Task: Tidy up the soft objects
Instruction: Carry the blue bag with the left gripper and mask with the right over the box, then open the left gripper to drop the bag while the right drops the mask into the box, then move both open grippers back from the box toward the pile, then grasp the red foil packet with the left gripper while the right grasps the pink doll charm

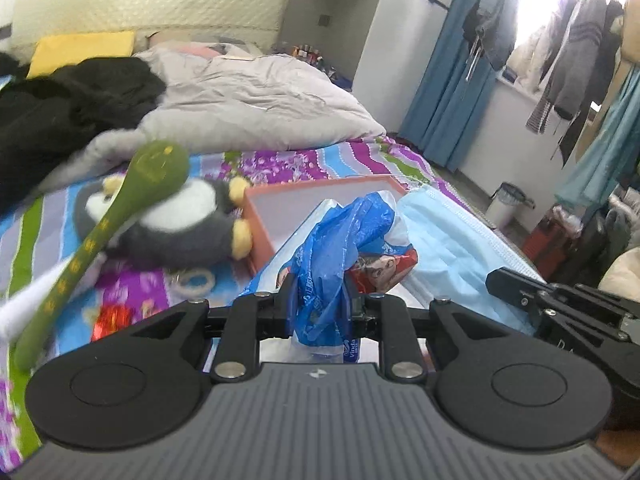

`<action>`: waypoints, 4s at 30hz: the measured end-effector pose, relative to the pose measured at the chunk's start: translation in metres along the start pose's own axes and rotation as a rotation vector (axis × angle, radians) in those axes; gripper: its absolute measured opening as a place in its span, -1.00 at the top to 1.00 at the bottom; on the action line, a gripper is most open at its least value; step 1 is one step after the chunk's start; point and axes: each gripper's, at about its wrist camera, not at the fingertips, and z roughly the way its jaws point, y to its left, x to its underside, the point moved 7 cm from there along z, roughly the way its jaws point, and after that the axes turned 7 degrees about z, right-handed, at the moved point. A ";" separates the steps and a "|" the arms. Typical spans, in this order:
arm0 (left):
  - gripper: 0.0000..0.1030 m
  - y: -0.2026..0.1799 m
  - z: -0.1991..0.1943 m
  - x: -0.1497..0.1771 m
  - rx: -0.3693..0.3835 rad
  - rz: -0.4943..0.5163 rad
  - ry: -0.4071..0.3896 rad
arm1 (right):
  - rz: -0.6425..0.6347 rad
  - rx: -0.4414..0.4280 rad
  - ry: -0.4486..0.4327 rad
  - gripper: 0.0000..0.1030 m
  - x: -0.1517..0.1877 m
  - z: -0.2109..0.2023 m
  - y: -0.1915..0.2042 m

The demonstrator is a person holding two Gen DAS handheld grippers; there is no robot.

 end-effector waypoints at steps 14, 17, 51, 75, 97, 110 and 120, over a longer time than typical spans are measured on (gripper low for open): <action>0.52 -0.008 0.151 -0.065 0.013 -0.031 0.236 | 0.087 0.076 0.305 0.91 -0.021 0.132 -0.045; 0.52 -0.010 0.181 -0.061 0.018 -0.026 0.314 | 0.125 0.077 0.372 0.91 -0.017 0.153 -0.055; 0.09 -0.016 0.078 -0.049 0.032 0.121 0.143 | 0.115 0.020 0.211 0.35 -0.011 0.066 -0.048; 0.09 -0.004 -0.073 0.042 0.019 0.049 -0.045 | 0.038 -0.128 0.092 0.35 0.054 -0.036 0.021; 0.09 0.035 -0.143 0.135 -0.114 -0.027 -0.028 | 0.011 -0.234 0.184 0.35 0.111 -0.085 0.074; 0.03 0.063 -0.151 0.177 -0.172 -0.118 0.019 | -0.056 -0.277 0.249 0.35 0.141 -0.070 0.105; -0.01 0.101 -0.099 0.169 -0.189 -0.128 0.080 | -0.051 -0.288 0.303 0.35 0.147 -0.021 0.116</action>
